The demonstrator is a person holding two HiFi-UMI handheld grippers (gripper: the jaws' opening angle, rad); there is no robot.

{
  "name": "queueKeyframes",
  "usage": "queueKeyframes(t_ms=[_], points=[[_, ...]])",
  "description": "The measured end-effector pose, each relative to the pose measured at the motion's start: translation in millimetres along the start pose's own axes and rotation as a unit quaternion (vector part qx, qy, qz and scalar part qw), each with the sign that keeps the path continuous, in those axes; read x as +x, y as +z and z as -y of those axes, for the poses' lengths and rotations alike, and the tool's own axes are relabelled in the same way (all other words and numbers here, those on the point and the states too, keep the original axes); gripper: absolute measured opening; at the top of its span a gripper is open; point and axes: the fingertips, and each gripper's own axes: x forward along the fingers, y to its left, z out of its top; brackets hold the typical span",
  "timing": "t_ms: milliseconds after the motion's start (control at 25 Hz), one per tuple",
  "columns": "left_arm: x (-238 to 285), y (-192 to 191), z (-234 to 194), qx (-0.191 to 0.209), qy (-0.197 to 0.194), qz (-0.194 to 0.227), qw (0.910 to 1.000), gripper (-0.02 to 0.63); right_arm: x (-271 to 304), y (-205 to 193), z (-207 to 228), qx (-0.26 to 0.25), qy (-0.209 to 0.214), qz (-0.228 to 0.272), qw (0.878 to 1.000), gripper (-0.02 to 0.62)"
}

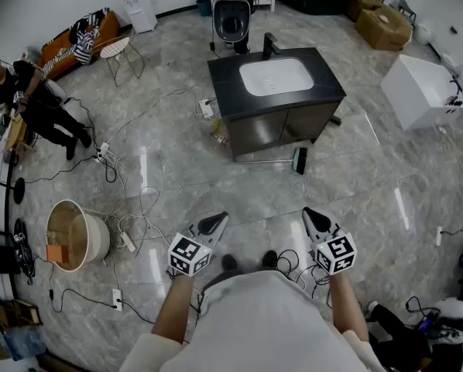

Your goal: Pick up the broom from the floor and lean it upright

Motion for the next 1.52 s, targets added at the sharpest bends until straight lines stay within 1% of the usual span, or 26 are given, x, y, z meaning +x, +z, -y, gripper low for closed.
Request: queueKeyframes(t_ms=[360,680,840,1080,1360,1520], points=[[17,-3,19,-0.001,0.006,-0.005,1.0000,0.012,-9,-5,16,-0.002,0.012,0.004,1.000,0.000],[31,-2,30,-0.007,0.032,-0.007,0.9994,0.012,-12,-8,40,0.006,0.036,0.008,0.999,0.000],[41,-4,40,-0.011,0.045,-0.011,0.9989,0.012,-16,-17,56,0.013,0.048,-0.001,0.999,0.000],[61,-8,58,-0.020,0.061,-0.016,0.9978,0.012,-23,-42,81,0.024,0.067,-0.022,0.997,0.000],[73,-15,57,-0.031,0.064,-0.026,0.9971,0.012,-13,-50,95,0.038,0.068,-0.028,0.997,0.000],[85,-11,41,-0.029,0.059,-0.029,0.9974,0.012,3,-47,103,0.043,0.065,-0.030,0.997,0.000]])
